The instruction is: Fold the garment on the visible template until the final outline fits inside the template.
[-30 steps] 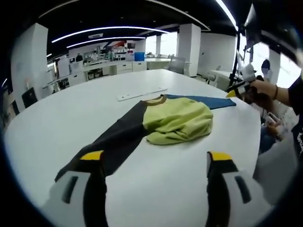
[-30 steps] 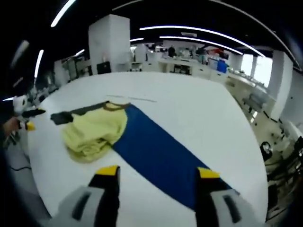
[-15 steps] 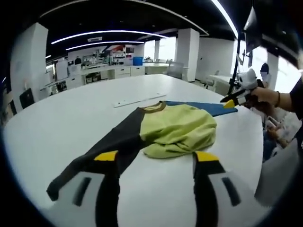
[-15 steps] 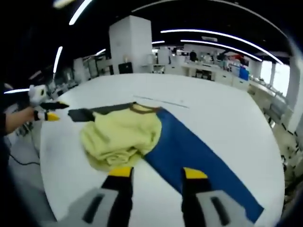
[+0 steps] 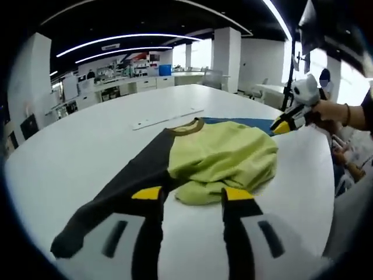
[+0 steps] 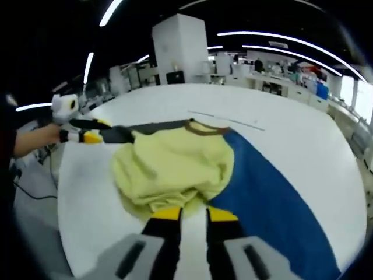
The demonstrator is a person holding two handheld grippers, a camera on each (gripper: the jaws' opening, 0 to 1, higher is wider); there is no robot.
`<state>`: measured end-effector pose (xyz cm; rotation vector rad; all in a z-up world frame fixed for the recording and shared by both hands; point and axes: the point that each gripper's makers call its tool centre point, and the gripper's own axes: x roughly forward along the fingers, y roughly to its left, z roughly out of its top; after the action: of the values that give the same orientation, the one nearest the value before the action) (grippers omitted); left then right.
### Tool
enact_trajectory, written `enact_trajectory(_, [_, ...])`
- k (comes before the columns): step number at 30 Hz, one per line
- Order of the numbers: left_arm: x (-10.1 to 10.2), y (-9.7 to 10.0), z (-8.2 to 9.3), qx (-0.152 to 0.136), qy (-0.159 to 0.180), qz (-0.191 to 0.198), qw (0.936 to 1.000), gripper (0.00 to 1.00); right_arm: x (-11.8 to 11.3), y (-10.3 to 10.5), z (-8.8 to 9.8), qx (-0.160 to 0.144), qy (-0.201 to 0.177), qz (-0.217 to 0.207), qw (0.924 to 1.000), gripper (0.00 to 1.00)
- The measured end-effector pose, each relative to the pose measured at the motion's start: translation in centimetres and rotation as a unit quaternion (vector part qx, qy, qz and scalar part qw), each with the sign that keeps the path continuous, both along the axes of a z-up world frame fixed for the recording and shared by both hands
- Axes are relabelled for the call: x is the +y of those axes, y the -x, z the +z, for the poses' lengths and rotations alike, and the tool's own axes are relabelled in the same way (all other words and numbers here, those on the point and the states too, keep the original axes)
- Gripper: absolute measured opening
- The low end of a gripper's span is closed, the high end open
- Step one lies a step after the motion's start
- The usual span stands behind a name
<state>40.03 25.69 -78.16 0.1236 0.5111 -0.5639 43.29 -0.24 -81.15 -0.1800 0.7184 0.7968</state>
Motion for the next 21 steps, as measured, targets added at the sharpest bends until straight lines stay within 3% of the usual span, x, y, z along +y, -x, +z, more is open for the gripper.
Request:
enact_trajectory(3, [0.0, -0.7, -1.1, 0.003, -0.027, -0.009, 0.9996, 0.24, 0.4, 0.1, -0.9, 0.012, 0.003, 0.002, 0.9999, 0.08])
enact_trajectory(10, [0.4, -2.0, -2.9, 0.017, -0.037, -0.017, 0.999, 0.21, 0.9, -0.4, -2.4, 0.025, 0.01, 0.003, 0.9996, 0.07])
enact_trajectory(21, [0.1, -3.2, -5.1, 0.038, -0.038, -0.027, 0.9982, 0.17, 1.3, -1.8, -3.3, 0.004, 0.028, -0.007, 0.9996, 0.09])
